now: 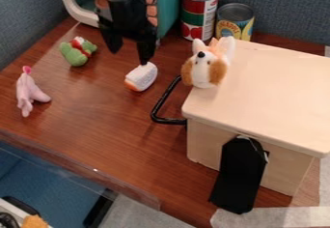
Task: Move the white object to the lower middle of the table
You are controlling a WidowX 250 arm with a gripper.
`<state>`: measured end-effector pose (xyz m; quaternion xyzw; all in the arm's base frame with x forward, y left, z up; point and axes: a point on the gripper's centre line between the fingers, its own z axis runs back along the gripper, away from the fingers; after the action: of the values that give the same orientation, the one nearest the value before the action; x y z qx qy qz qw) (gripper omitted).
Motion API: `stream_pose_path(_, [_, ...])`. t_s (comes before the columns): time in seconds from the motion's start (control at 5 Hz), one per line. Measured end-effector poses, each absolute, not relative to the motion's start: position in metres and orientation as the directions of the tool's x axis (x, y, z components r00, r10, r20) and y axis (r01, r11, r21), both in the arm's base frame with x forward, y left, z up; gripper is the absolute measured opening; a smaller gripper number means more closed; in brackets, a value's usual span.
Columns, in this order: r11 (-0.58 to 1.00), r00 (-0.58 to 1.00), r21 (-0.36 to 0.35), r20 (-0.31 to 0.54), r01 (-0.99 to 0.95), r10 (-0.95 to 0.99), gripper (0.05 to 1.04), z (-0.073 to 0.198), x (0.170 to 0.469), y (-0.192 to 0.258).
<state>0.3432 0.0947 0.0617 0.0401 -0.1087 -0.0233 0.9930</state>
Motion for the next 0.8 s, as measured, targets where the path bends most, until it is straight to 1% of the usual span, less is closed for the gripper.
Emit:
stream_pose_path(0.2, [0.995,0.986,0.09,0.161,0.038,-0.052,1.001,0.038,0.338,0.096])
stream_pose_path(0.4, [0.996,0.99,0.083,0.14,0.015,-0.026,0.965,0.024,0.337,0.098])
stream_pose_path(0.6, [0.997,0.989,0.08,0.146,-0.002,-0.01,0.662,0.021,0.338,0.101])
stream_pose_path(0.8, [0.996,0.988,0.085,0.156,-0.008,-0.005,0.524,0.022,0.34,0.102])
